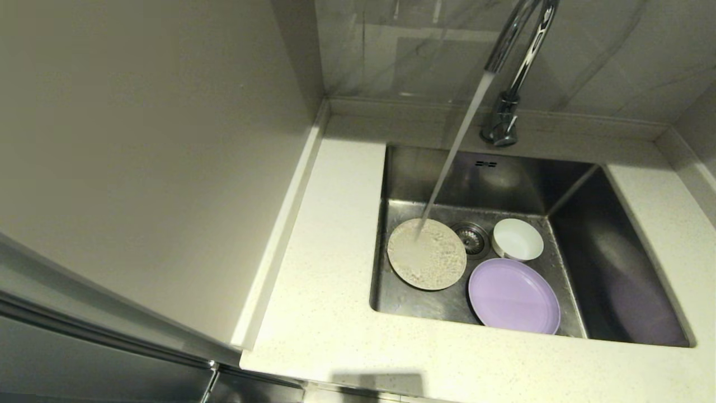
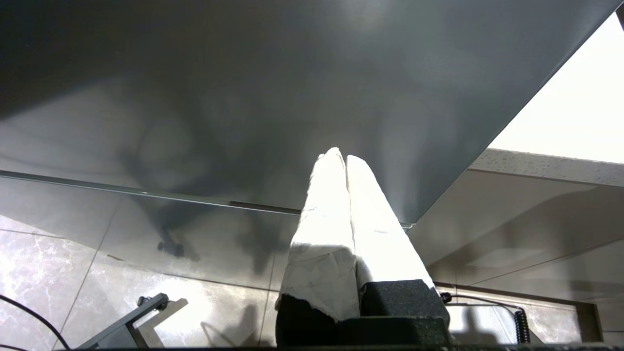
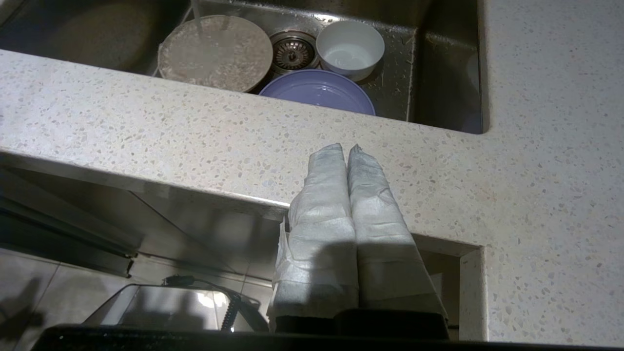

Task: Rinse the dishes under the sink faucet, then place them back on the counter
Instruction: Wait for the water to rinse the bowl

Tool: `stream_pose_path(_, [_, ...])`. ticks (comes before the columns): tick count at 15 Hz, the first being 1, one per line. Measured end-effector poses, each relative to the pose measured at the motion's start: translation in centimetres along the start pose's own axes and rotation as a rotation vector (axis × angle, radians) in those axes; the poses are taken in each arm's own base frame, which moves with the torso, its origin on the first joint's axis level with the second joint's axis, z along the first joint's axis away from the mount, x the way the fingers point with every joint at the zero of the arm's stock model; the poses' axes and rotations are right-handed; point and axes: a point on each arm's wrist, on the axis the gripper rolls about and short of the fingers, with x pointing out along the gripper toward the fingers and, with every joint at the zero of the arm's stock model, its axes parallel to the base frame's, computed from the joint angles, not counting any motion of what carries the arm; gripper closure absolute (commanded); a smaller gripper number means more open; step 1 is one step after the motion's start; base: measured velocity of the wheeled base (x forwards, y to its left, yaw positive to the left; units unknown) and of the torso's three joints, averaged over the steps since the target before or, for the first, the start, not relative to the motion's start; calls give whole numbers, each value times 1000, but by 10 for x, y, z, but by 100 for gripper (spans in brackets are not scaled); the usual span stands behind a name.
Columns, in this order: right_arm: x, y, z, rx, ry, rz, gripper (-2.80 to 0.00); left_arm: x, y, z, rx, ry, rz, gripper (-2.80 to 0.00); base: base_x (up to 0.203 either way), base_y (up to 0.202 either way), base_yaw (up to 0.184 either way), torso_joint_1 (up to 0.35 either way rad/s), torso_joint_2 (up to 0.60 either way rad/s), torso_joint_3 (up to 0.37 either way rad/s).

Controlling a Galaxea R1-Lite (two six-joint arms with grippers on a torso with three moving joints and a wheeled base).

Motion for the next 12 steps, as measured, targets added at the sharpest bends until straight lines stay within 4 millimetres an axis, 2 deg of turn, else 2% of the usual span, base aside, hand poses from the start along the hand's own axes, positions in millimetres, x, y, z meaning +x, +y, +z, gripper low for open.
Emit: stream_pose_path(12, [0,0,0,-3,1,0,0,0,0,0,1,0,0,0,0,0,0,0,0,0])
